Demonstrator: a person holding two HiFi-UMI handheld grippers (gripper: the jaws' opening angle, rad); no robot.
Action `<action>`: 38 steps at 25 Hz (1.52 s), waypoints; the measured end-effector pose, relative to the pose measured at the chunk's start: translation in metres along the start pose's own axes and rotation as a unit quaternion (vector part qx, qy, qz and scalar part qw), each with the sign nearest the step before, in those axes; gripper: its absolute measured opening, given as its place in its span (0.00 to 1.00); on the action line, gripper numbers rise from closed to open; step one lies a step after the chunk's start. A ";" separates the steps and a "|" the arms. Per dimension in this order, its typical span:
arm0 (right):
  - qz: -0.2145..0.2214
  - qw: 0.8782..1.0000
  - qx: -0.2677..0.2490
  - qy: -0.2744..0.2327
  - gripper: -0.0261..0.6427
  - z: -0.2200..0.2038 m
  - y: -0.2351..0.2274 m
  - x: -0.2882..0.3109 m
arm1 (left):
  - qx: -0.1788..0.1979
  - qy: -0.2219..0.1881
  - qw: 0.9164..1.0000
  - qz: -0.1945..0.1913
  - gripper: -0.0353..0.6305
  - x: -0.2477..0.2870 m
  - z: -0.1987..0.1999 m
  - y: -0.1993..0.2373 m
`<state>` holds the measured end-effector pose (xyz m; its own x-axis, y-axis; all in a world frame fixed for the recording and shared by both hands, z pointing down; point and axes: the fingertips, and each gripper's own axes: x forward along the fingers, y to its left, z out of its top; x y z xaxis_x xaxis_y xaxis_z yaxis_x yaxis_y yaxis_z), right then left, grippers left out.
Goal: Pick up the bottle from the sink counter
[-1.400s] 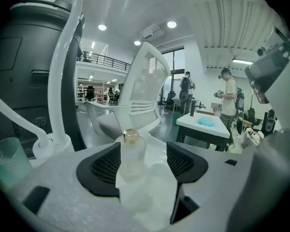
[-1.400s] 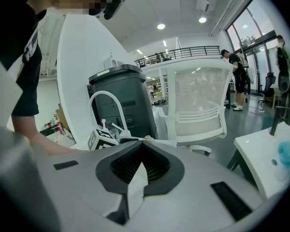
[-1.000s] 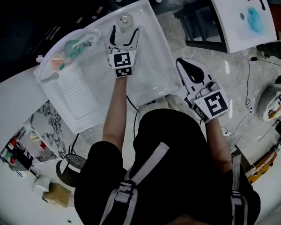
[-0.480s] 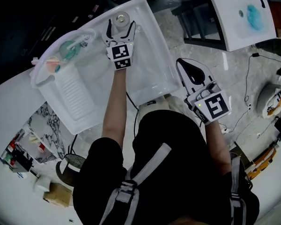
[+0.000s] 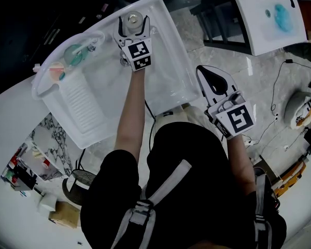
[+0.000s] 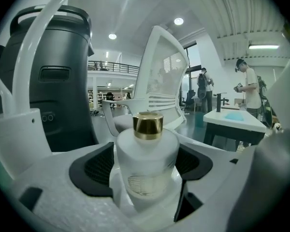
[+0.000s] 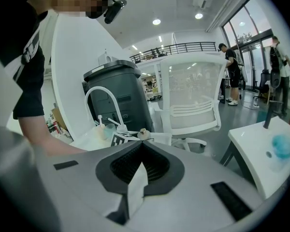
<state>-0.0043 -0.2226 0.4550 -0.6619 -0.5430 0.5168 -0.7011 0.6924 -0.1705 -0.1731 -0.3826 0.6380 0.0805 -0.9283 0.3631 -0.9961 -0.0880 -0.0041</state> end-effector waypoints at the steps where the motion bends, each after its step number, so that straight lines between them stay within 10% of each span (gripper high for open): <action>1: 0.000 1.000 0.000 0.000 0.05 -0.001 0.000 0.000 | 0.000 0.001 1.000 0.003 0.60 0.001 0.000 0.000; 38: -0.007 1.000 0.008 -0.008 0.05 -0.008 0.008 -0.008 | -0.006 0.060 0.998 -0.001 0.58 0.007 -0.009 -0.003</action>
<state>-0.0028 -0.2090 0.4562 -0.6559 -0.5610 0.5051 -0.7149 0.6765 -0.1770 -0.1699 -0.3857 0.6486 0.0793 -0.8782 0.4716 -0.9963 -0.0860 0.0075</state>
